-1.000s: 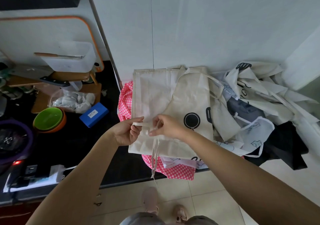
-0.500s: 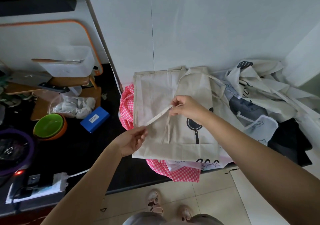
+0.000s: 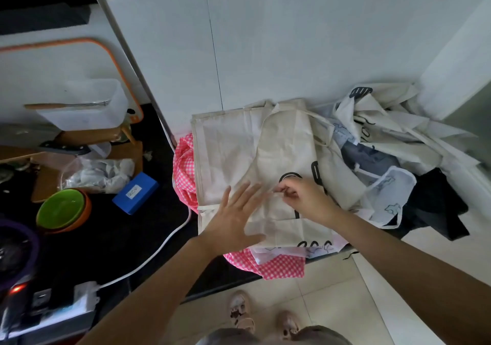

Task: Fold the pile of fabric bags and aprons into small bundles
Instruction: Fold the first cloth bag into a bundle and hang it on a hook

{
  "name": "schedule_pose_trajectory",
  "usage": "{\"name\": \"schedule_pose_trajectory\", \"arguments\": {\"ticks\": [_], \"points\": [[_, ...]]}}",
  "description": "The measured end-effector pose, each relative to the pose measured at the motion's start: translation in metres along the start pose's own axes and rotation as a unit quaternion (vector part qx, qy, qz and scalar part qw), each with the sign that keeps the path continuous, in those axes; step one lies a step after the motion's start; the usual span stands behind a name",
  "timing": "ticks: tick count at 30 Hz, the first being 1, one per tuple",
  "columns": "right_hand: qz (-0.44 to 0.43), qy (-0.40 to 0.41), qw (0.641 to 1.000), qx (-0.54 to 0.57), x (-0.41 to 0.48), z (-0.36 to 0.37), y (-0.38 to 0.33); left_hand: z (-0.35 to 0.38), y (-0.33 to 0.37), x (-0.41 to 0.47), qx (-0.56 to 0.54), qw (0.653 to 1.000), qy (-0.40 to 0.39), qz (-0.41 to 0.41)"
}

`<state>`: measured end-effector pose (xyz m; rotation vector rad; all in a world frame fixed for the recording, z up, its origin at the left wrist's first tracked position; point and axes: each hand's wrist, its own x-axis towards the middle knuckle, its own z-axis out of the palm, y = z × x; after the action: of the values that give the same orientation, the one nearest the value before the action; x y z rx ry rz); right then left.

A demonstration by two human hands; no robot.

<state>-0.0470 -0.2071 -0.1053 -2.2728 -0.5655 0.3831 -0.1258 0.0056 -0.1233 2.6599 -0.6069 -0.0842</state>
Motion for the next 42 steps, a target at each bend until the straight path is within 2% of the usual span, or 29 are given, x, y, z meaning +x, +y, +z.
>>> {"name": "schedule_pose_trajectory", "arguments": {"ticks": [2, 5, 7, 11, 13, 16, 18, 21, 23, 26, 30, 35, 38, 42], "points": [[-0.016, -0.021, 0.999, -0.045, -0.007, -0.003, 0.002, 0.024, -0.006, 0.001, 0.057, 0.994, -0.095, 0.004], [-0.028, -0.100, 0.990, -0.099, -0.017, -0.006, 0.005, 0.047, -0.016, -0.004, 0.069, 0.986, -0.150, -0.026], [-0.055, -0.147, 0.975, -0.155, -0.027, -0.008, 0.011, 0.052, -0.019, -0.005, 0.067, 0.985, -0.158, -0.033], [-0.081, -0.173, 0.951, -0.244, -0.046, -0.034, 0.022, 0.056, -0.011, -0.001, 0.094, 0.980, -0.175, -0.028], [-0.094, -0.200, 0.922, -0.317, -0.053, -0.047, 0.029, 0.057, -0.006, -0.001, 0.085, 0.981, -0.172, -0.028], [-0.162, -0.158, 0.872, -0.433, -0.062, -0.051, 0.049, 0.065, -0.002, -0.003, 0.089, 0.982, -0.163, -0.031], [-0.177, -0.145, 0.843, -0.487, -0.065, -0.043, 0.059, 0.068, 0.000, -0.006, 0.089, 0.985, -0.147, -0.029], [-0.206, -0.155, 0.849, -0.461, -0.065, -0.031, 0.061, 0.070, 0.003, -0.008, 0.073, 0.986, -0.143, -0.038], [-0.212, -0.147, 0.870, -0.420, -0.062, -0.029, 0.059, 0.068, 0.005, -0.007, 0.076, 0.984, -0.152, -0.050], [-0.148, -0.166, 0.933, -0.283, -0.057, -0.035, 0.048, 0.068, 0.003, -0.004, 0.056, 0.982, -0.165, -0.067], [-0.127, -0.172, 0.956, -0.202, -0.053, -0.043, 0.031, 0.061, 0.004, -0.008, -0.006, 0.990, -0.120, -0.067], [-0.025, -0.176, 0.983, -0.052, -0.058, -0.056, 0.019, 0.035, 0.025, -0.019, -0.136, 0.980, -0.106, -0.103], [-0.040, -0.169, 0.985, 0.000, -0.065, -0.064, 0.010, 0.005, 0.039, -0.020, -0.196, 0.955, -0.152, -0.166], [-0.025, -0.191, 0.981, 0.004, -0.080, -0.076, 0.018, -0.038, 0.053, -0.017, -0.193, 0.928, -0.247, -0.199]]}}
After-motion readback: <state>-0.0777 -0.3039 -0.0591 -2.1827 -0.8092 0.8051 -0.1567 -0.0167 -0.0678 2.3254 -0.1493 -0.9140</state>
